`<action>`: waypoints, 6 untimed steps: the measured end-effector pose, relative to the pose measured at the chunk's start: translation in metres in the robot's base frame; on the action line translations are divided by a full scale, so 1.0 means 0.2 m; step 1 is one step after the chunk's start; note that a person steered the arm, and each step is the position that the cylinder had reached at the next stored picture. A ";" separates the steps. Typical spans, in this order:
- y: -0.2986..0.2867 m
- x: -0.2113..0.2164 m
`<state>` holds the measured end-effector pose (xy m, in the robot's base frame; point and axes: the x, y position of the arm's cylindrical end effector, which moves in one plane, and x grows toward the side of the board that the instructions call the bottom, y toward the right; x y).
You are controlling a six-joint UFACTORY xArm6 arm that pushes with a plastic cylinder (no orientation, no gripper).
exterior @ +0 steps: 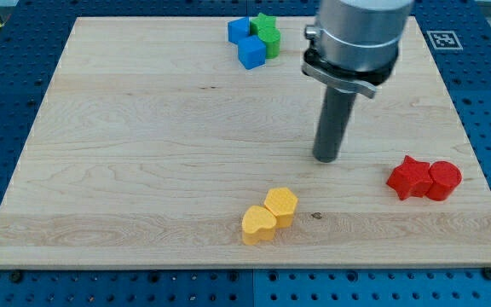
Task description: Separate the red star from red circle
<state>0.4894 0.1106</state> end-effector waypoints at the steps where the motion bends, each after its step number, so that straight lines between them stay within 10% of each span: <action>1: 0.08 0.17; 3: 0.40 0.35; 6: 0.53 0.04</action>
